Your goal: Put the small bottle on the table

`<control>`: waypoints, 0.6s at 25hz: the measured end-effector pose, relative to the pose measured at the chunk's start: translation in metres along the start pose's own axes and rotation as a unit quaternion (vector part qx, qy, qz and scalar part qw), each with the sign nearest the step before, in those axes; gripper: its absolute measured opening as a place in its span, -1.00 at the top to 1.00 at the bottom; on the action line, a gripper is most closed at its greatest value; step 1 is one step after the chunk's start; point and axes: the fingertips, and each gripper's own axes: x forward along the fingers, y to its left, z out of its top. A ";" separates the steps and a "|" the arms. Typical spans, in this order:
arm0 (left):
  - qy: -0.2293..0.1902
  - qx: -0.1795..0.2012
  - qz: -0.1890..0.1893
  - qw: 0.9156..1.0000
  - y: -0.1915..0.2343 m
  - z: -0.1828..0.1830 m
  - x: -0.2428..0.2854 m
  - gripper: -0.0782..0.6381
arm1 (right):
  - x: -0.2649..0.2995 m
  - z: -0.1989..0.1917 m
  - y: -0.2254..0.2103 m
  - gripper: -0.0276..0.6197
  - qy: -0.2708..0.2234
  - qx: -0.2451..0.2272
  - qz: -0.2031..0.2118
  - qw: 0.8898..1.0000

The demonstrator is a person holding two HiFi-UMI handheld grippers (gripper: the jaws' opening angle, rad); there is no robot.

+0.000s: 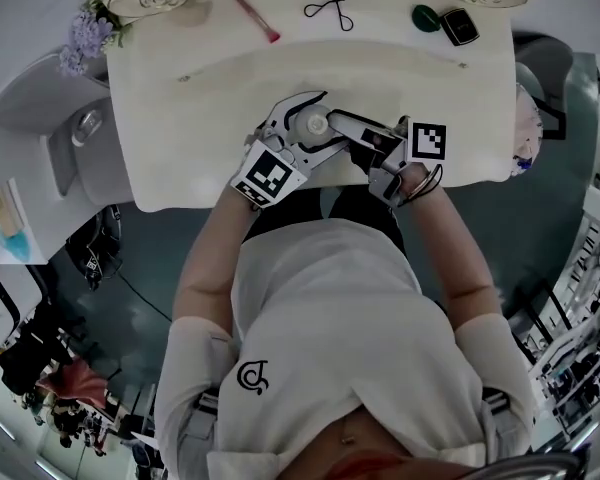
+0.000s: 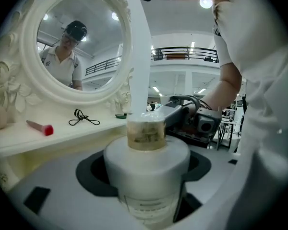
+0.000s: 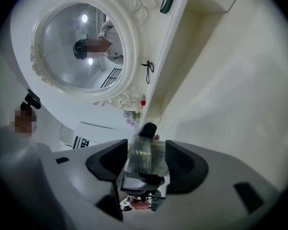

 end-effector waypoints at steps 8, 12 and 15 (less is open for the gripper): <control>0.035 -0.011 -0.016 0.999 0.010 -0.024 0.013 -0.21 | 0.002 0.009 -0.019 0.29 -0.023 0.021 -0.017 0.999; 0.052 -0.011 -0.020 0.998 0.013 -0.035 0.017 -0.21 | 0.003 0.013 -0.027 0.31 -0.027 0.014 -0.026 0.999; 0.057 -0.014 -0.022 0.998 0.013 -0.038 0.020 -0.21 | 0.002 0.015 -0.029 0.34 -0.033 0.007 -0.027 0.999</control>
